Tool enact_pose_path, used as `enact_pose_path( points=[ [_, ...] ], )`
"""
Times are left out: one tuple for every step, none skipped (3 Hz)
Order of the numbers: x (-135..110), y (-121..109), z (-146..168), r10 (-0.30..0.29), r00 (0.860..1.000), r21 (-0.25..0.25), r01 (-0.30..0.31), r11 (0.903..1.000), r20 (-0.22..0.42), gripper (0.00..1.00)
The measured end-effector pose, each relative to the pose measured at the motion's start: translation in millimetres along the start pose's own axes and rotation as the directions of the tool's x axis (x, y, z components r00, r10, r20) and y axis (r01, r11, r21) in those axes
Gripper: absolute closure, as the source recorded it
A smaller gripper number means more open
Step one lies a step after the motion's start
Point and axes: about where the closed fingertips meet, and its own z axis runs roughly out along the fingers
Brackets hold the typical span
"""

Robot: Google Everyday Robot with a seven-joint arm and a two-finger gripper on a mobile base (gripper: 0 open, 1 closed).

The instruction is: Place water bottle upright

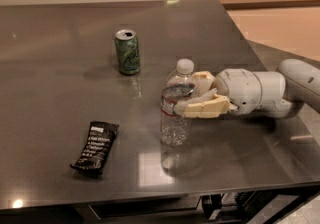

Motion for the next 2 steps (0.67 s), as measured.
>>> enact_pose_path(
  points=[
    [3.1, 0.8, 1.3, 0.005, 1.000, -0.010, -0.005, 0.9999, -0.015, 0.36],
    [6.2, -0.4, 2.8, 0.010, 1.000, -0.020, -0.011, 0.9997, -0.025, 0.13]
  ],
)
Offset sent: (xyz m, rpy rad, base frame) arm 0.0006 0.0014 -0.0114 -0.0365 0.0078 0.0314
